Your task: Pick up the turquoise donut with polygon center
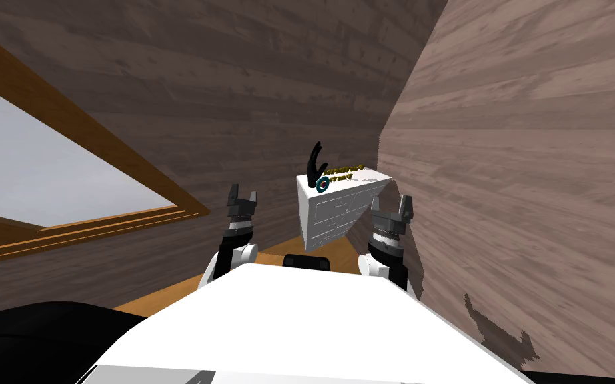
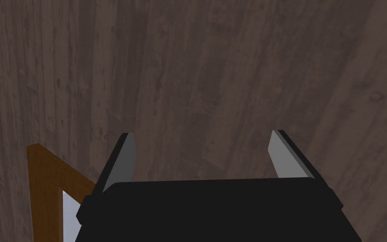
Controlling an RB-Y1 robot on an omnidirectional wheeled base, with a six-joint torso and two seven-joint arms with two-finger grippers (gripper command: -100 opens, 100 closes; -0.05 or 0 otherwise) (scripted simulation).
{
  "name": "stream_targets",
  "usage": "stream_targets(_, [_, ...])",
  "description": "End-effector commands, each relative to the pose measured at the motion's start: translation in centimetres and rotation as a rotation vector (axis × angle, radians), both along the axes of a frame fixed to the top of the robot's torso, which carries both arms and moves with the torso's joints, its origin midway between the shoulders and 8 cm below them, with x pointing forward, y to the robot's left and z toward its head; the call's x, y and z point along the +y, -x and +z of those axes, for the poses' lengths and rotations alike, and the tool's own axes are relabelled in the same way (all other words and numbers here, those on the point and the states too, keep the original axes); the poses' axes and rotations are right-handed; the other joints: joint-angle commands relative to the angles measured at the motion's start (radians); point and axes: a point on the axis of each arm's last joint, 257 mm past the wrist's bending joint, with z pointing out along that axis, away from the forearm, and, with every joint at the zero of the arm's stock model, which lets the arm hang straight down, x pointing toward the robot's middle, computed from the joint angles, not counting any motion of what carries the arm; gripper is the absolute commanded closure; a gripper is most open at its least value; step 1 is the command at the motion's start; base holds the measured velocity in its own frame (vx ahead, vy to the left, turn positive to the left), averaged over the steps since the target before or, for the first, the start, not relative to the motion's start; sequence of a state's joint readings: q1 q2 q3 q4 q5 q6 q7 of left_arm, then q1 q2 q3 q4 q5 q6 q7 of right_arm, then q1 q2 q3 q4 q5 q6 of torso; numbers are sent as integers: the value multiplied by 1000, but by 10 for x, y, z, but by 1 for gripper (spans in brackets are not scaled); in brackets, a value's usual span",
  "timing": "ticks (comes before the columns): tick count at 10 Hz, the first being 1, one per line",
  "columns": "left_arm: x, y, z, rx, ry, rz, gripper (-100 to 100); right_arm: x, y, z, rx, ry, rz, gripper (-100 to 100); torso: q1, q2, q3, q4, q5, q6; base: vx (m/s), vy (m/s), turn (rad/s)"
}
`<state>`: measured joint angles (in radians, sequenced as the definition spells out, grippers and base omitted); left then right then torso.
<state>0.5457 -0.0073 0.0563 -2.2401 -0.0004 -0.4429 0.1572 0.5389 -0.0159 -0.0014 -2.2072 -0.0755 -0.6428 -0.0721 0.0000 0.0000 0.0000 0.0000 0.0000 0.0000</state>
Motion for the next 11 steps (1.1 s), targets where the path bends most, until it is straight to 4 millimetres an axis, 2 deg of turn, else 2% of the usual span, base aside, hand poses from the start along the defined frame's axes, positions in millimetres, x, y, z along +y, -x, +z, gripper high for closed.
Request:
stream_targets(1, [0, 0, 0, 0, 0, 0, 0, 3, -1, -3, 12, 36, 12, -100, 0, 0, 0, 0, 0, 0, -19, -14, -3])
stream_targets(6, [0, 0, 0, 0, 0, 0, 0, 15, -5, -23, 69, 198, 54, -100, -5, 5, 3, 1, -1, 0, -64, -47, 5])
stream_targets(10, [0, 0, 0, 0, 0, 0, 0, 22, -5, -51, 128, 367, 92, -100, -3, 4, 2, 1, -1, 0, -60, -38, 22])
stream_targets(11, [0, 0, 0, 0, 0, 0, 0, 23, -6, -51, 130, 380, 99, -100, -3, 4, 3, 1, -1, 0, -54, -25, 18])
